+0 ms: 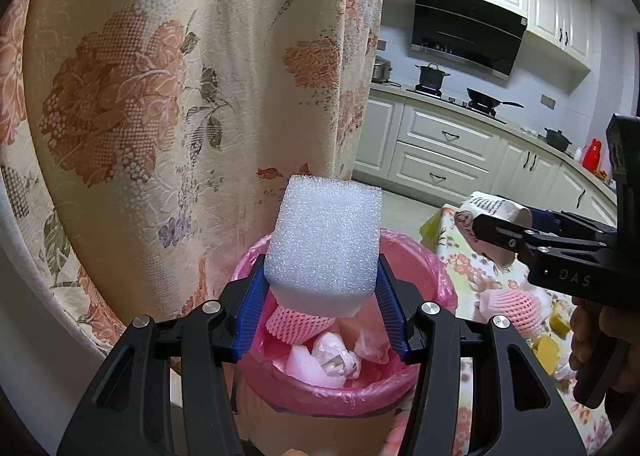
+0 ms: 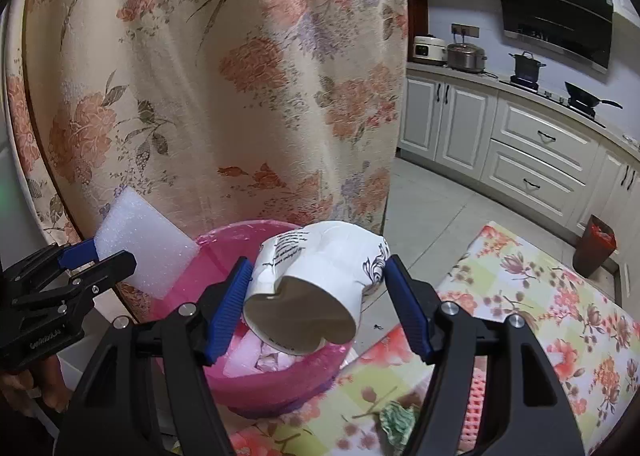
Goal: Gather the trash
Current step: 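Open both tools to drop the foam block and cup into the wastebasket, then move both tools back over the table toward the remaining trash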
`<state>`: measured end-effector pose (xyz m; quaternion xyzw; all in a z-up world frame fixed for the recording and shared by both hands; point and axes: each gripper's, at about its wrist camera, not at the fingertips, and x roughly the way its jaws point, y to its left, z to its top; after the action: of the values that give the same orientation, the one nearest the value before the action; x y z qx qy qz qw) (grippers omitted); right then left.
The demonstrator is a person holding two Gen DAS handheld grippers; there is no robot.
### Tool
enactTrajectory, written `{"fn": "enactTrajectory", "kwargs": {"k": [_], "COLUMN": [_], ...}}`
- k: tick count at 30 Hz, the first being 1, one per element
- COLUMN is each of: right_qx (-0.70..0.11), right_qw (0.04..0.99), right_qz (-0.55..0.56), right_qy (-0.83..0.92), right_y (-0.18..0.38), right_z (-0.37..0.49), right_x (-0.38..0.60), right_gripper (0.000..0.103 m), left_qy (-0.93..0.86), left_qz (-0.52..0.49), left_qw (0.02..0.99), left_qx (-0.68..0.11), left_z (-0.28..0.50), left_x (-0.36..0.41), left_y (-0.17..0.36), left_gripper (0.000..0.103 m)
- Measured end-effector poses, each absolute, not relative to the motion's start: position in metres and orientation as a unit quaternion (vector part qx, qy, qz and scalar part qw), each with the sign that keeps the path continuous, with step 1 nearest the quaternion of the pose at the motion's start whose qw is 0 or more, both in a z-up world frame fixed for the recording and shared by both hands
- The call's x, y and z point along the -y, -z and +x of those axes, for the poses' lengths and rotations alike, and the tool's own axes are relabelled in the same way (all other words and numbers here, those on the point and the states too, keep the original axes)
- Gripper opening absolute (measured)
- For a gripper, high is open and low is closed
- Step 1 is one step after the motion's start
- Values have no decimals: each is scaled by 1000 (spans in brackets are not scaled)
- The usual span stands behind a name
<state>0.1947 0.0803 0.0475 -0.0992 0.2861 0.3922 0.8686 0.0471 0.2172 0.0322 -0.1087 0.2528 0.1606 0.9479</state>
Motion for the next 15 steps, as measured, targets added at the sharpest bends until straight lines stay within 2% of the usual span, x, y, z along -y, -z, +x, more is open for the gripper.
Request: {"fn": "enactTrajectory", "kwargs": {"k": [6,8,9,11,15], "right_qx": [-288,-288,-288,-289,-289], "right_qw": [863,861,860,859,863], "right_qz": [-100,-100,-100,-100,-96], "right_qy": [-403,-407,-409,-411,-405], "right_y": [-44,-44,-44,-43,-43], "right_z": [197,198,199,200,203], "right_x": [-95,-99,-101,-103,-96], "right_gripper": [67,72,72,76,77], "left_qy": [-166,-166,-167,-169,-167], "left_qz": [-110,-112,-114,-119,-117], "left_qw": [947,946,946,945,945], "left_qx": [-254,-254,-254,-255,-256], "left_z": [48,49,48,49,49], "left_x": [-223,-224,-226,-228,-227], "left_y": [-31,-31,-30,-29,-28], "left_gripper": [49,50,52,68,76]}}
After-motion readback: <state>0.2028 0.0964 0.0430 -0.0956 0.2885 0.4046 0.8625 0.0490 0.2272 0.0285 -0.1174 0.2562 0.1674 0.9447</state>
